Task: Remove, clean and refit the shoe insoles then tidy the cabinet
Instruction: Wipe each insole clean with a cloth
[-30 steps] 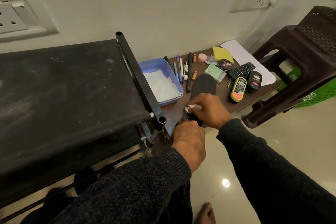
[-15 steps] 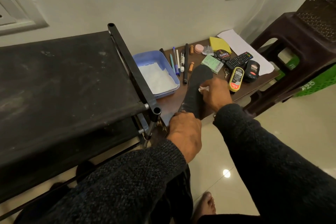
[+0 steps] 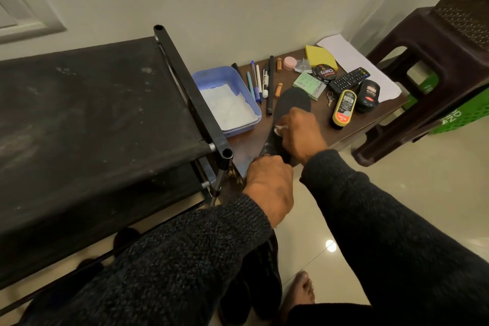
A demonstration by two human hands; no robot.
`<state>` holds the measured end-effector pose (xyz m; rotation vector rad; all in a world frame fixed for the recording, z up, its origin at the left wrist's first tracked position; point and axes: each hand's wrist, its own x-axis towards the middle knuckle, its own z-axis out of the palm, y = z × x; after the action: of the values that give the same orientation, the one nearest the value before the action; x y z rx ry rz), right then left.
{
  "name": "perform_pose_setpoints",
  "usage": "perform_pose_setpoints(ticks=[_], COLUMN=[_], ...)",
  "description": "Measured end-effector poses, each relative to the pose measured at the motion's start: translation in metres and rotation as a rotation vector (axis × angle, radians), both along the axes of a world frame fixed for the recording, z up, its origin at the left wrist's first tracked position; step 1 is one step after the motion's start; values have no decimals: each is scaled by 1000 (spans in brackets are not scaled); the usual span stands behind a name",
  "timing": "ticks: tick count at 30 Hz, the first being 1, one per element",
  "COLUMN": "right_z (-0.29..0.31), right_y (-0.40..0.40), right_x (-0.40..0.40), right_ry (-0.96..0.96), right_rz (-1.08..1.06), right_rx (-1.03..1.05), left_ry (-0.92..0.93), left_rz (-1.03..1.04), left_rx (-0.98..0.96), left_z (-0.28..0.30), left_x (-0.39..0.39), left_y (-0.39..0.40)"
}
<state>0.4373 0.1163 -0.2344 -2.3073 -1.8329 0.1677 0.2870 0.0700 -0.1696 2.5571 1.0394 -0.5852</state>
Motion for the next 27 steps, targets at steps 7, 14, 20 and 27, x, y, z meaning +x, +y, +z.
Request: perform_pose_setpoints(ticks=[7, 14, 20, 27], right_z=[19, 11, 17, 8], right_y=[39, 0, -39, -44], right_x=[13, -8, -29, -36], right_ry=[55, 101, 151, 165], right_rz=[-208, -44, 61, 13], right_rx=[-41, -57, 3, 48], left_ry=[-14, -10, -79, 15], left_rz=[90, 25, 36, -25], left_rx=[-77, -85, -43, -12], left_z=[-5, -5, -16, -22], left_x=[-1, -4, -19, -44], left_y=[1, 5, -1, -16])
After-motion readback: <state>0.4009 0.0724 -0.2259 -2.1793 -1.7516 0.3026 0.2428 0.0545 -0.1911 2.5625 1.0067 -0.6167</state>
